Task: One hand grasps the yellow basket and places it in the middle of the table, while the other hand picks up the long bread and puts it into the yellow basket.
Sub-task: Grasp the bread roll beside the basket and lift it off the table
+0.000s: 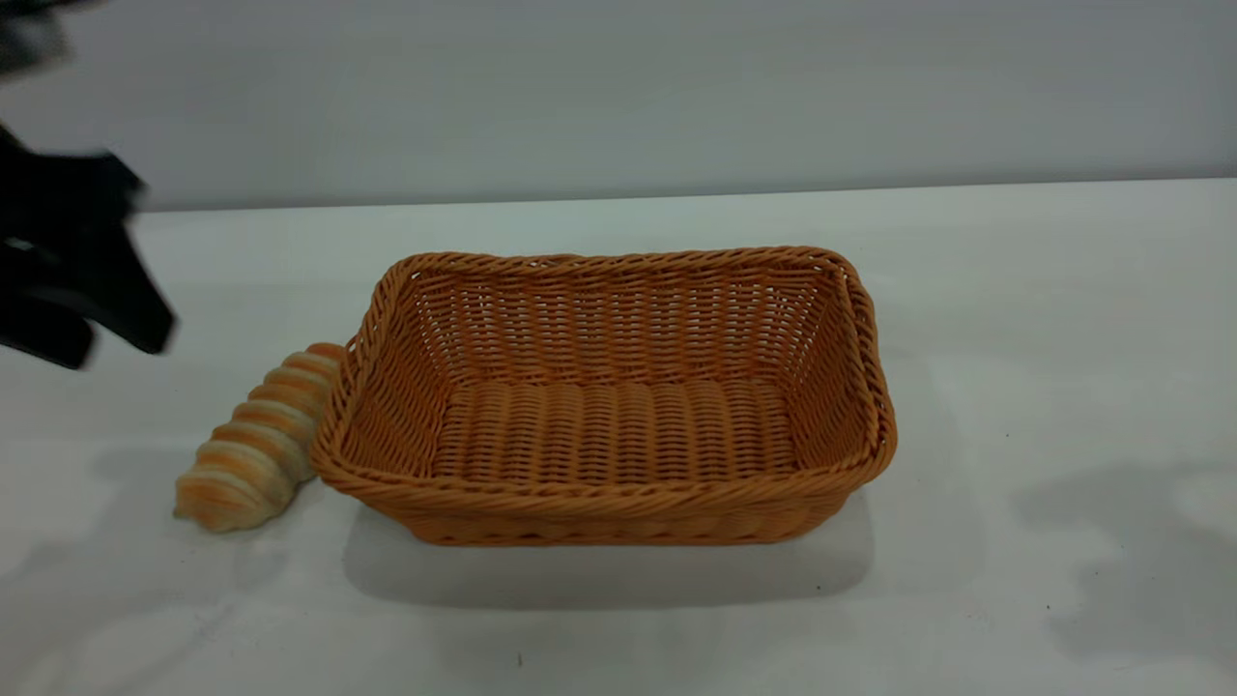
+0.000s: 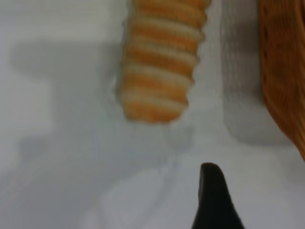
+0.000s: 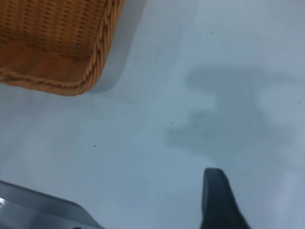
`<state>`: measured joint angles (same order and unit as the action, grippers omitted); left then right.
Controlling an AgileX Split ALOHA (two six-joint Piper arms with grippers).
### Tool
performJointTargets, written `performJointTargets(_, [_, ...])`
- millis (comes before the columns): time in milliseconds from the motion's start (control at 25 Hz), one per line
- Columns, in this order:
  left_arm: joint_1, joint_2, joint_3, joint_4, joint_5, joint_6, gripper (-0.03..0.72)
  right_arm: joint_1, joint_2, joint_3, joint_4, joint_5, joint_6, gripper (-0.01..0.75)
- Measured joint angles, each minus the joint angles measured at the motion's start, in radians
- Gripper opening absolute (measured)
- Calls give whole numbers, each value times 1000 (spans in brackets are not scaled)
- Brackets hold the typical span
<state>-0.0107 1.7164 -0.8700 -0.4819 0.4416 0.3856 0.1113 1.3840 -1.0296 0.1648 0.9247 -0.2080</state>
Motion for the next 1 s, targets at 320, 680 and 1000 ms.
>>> performJointTargets(320, [0, 350, -162, -227, -65, 284, 470, 0, 0, 0, 1, 0, 1, 472])
performJointTargets(680, [0, 500, -203, -302, -154, 378, 388, 0, 0, 0, 3, 1, 1, 472])
performJointTargets(1000, [48, 505, -205, -324, -126, 349, 37, 0, 0, 0, 3, 2, 4, 472])
